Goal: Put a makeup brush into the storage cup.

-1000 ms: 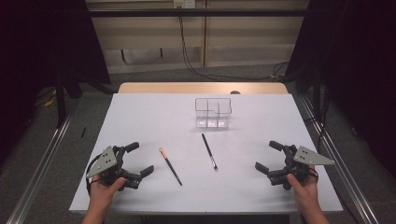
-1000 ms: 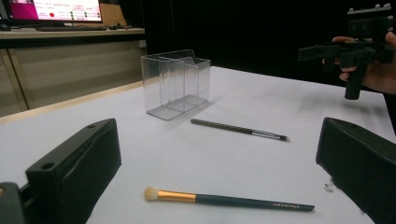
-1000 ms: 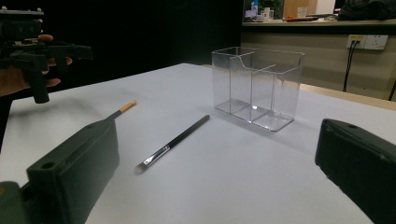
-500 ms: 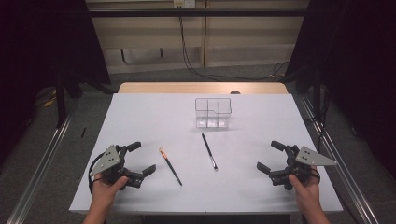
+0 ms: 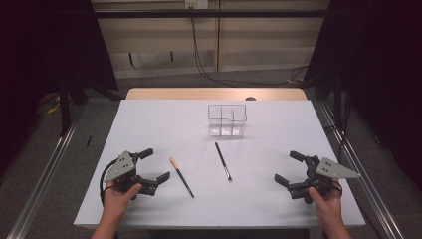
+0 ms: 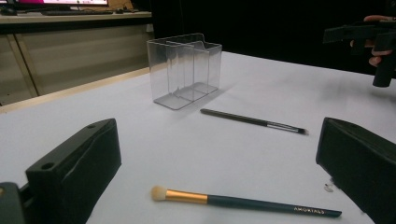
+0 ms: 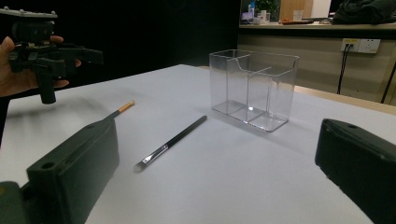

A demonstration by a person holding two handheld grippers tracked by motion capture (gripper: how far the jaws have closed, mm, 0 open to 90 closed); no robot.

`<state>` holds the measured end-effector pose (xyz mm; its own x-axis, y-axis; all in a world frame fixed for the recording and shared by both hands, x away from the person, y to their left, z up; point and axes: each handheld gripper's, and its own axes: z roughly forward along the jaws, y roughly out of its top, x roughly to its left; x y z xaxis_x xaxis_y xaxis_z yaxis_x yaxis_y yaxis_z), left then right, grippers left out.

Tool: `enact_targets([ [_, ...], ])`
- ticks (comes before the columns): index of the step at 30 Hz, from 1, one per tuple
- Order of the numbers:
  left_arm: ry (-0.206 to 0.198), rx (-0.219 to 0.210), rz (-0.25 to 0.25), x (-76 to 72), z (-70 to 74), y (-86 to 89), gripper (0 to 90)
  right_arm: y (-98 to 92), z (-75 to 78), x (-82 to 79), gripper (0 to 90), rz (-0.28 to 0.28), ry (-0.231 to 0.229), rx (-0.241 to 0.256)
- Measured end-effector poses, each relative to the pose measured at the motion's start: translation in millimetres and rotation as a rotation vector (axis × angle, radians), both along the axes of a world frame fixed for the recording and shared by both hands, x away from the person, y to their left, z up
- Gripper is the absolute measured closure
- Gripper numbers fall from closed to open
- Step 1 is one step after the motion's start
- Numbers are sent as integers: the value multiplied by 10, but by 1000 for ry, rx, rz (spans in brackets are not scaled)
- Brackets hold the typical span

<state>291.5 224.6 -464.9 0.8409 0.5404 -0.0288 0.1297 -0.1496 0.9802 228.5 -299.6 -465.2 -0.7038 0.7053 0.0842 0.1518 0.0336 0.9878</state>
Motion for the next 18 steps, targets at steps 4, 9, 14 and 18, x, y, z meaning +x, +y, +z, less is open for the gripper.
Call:
enact_targets([
  [4,-4,-4,0,47,12,-58,0,-11,3,-10,0,-5,-2,-1],
  [9,-1,-8,-7,98,18,-126,0,-18,5,-19,0,-4,-1,6],
  [14,0,-3,-13,140,21,-188,0,-21,10,-25,0,-4,-5,4],
  [18,4,-5,-11,186,29,-244,0,-24,10,-22,0,-5,-3,4],
])
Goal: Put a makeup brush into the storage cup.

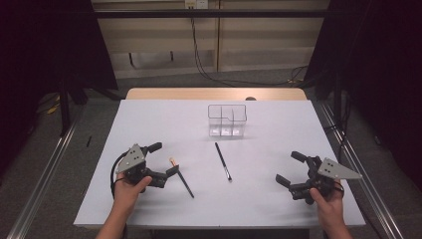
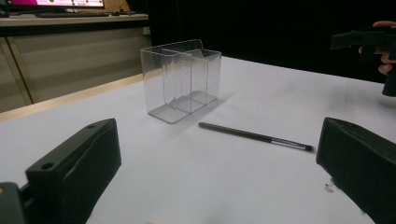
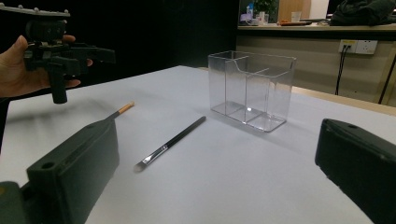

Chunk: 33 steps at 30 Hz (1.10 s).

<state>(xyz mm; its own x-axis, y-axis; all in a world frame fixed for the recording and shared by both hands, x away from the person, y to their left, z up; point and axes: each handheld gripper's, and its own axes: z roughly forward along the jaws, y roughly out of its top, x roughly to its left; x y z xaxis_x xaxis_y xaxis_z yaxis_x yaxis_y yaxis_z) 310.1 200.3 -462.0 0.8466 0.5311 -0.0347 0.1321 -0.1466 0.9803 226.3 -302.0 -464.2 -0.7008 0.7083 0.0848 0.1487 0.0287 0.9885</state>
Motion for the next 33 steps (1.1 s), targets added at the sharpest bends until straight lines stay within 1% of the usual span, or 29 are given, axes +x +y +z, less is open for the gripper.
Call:
enact_targets([
  [6,9,18,10,73,12,-89,0,-4,2,4,0,0,0,2],
  [8,29,28,19,97,13,-110,0,-5,3,4,0,1,1,2],
  [9,29,28,19,97,13,-110,0,-5,3,4,0,1,1,2],
  [10,47,42,30,117,15,-133,0,-9,4,5,0,0,-2,0],
  [11,47,42,30,117,15,-133,0,-11,3,4,0,-1,-1,1],
  [13,58,68,30,133,17,-148,0,-13,1,4,0,-3,0,1],
  [14,73,69,33,143,16,-165,0,-15,1,4,0,-5,1,1],
  [15,79,73,32,152,16,-173,0,-17,3,3,0,-5,1,1],
  [17,90,102,36,165,18,-191,0,-17,3,4,0,-4,1,0],
  [18,101,129,38,175,19,-201,0,-17,2,5,0,-4,0,0],
  [19,109,165,47,185,18,-213,0,-16,1,6,0,-4,1,0],
  [20,119,183,53,194,14,-228,0,-15,1,6,0,-3,1,-1],
  [22,164,214,57,215,15,-251,0,-13,1,8,0,-2,2,-1],
  [23,178,226,67,227,12,-269,0,-12,0,9,0,-2,4,-1],
  [24,197,243,68,239,14,-282,0,-11,-2,10,0,-3,5,-3],
  [27,237,283,73,263,32,-319,0,-10,-1,10,0,0,5,-4],
  [29,266,338,82,281,48,-344,0,-11,-1,11,0,1,5,-4],
  [30,289,356,86,287,51,-357,0,-12,-2,12,0,1,6,-4],
  [31,302,375,86,291,58,-366,0,-13,-3,12,0,0,7,-3],
  [33,309,422,86,298,76,-372,0,-13,-2,13,0,1,6,-4],
])
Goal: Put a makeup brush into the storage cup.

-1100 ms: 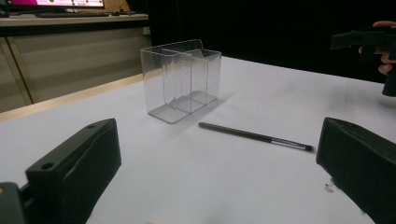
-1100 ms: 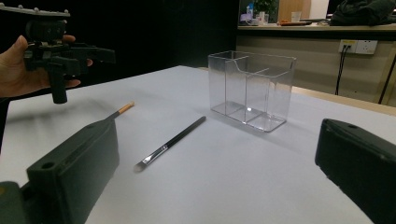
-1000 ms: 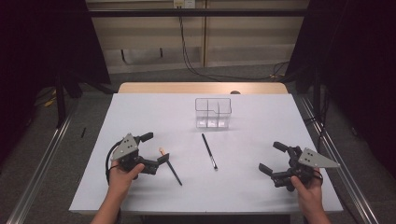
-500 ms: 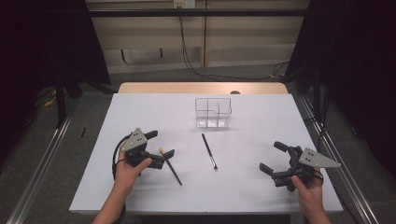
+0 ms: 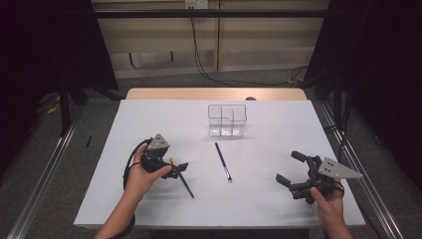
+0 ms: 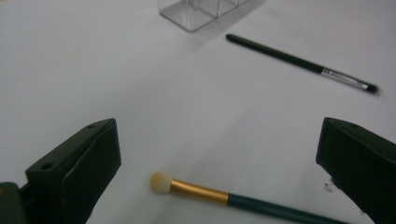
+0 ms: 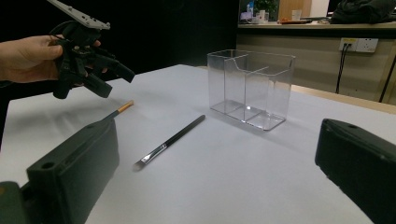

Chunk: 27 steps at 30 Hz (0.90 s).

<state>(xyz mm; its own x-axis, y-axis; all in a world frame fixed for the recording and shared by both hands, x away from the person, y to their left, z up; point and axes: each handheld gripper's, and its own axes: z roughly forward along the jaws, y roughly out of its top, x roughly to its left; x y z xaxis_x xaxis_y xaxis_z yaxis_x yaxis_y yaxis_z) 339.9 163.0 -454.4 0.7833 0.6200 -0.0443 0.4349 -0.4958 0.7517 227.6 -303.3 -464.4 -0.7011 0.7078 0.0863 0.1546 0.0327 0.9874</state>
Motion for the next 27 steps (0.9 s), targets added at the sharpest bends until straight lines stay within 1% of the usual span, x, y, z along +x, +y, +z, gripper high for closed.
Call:
enact_targets([
  [3,40,22,12,9,40,-1,0,2,1,-1,0,2,0,-1],
  [7,106,102,43,37,79,-9,0,5,-1,2,0,3,3,0],
  [8,120,114,51,39,83,-17,0,7,-1,2,0,5,4,0],
  [10,166,135,57,48,90,-29,0,10,-1,4,0,6,3,-2],
  [11,177,147,65,53,91,-41,0,11,-1,4,0,6,3,-3],
  [13,214,169,76,61,101,-59,0,10,-2,4,0,6,3,-4],
  [14,222,179,77,68,105,-66,0,10,-2,5,0,6,3,-5],
  [16,255,186,81,80,115,-86,0,8,-1,4,0,5,4,-5],
  [17,265,192,91,81,117,-101,0,7,-2,5,0,5,4,-4],
  [18,281,209,99,83,121,-116,0,6,-2,4,0,4,4,-5],
  [20,289,236,102,90,124,-143,0,5,0,3,0,5,2,-4],
  [22,320,248,110,98,128,-167,0,6,1,3,0,5,1,-5],
  [23,331,240,123,96,125,-188,0,7,0,3,0,6,2,-5],
  [27,350,301,128,114,121,-213,0,16,0,4,0,10,1,-7],
])
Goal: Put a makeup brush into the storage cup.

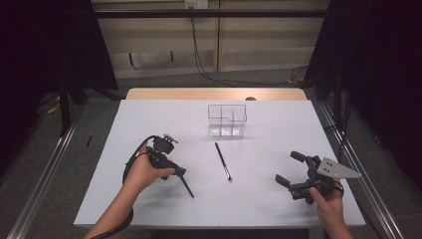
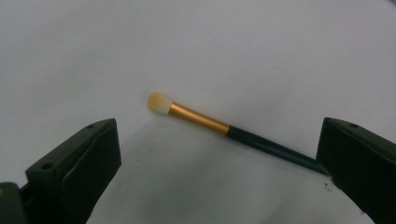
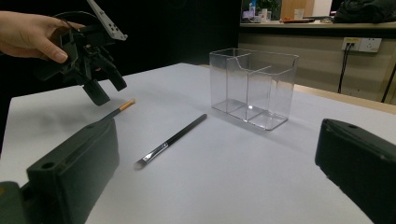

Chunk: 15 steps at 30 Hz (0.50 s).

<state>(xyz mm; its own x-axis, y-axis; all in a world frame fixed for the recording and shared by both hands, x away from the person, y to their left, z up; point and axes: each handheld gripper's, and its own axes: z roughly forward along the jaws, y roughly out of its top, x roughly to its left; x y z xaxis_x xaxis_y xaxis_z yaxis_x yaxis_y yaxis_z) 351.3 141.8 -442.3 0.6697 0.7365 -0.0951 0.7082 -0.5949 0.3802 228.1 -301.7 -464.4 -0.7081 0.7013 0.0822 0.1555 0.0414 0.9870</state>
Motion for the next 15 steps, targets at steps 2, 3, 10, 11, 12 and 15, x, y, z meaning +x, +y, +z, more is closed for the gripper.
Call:
enact_targets([
  [2,26,14,10,4,-7,-7,0,3,0,-1,0,0,0,-2],
  [3,34,17,17,4,-12,-14,0,4,0,0,0,0,0,-2],
  [10,75,55,25,-18,-42,-35,0,3,2,-2,0,1,1,1],
  [11,78,56,25,-23,-49,-37,0,4,2,-2,0,1,0,1],
  [12,76,62,24,-28,-53,-38,0,5,3,-3,0,1,-1,0],
  [15,82,68,37,-46,-69,-44,0,11,3,-4,0,4,-1,-3],
])
